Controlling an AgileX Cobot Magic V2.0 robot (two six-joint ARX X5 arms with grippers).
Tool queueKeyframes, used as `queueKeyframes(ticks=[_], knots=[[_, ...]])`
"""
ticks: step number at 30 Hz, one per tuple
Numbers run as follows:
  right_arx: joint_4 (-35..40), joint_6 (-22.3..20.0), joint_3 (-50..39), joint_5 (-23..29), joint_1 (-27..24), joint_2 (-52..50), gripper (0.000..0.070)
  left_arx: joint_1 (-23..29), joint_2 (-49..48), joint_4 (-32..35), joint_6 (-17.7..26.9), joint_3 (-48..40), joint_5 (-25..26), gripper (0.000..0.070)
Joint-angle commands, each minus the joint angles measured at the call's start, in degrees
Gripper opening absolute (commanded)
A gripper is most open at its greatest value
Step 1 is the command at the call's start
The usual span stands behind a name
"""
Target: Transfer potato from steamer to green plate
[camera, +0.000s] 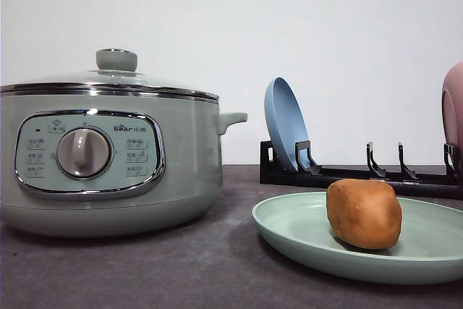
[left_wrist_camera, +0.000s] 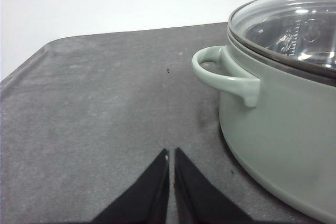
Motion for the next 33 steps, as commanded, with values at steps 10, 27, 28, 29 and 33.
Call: queueKeyframes(ticks=[10, 27, 28, 29, 33], knots=[[-0.07, 0.96, -0.28, -0.07, 0.02, -0.17, 0.0, 0.22, -0.07, -0.44, -0.15, -1.18, 0.0, 0.001], [-0.07, 0.98, -0.28, -0.07, 0.02, -0.17, 0.0, 0.22, -0.07, -0.44, -0.13, -1.18, 0.0, 0.001], [-0.07, 0.98, -0.28, -0.07, 0.02, -0.17, 0.0, 0.22, -0.07, -0.44, -0.13, -1.18, 0.0, 0.001], [-0.07, 0.96, -0.28, -0.09, 0.02, -0.17, 0.0, 0.22, -0.07, -0.44, -0.13, -1.18, 0.0, 0.001], [-0.07, 0.98, -0.28, -0.07, 0.02, -0.17, 0.0, 0.22, -0.07, -0.44, -0.15, -1.18, 0.0, 0.001]])
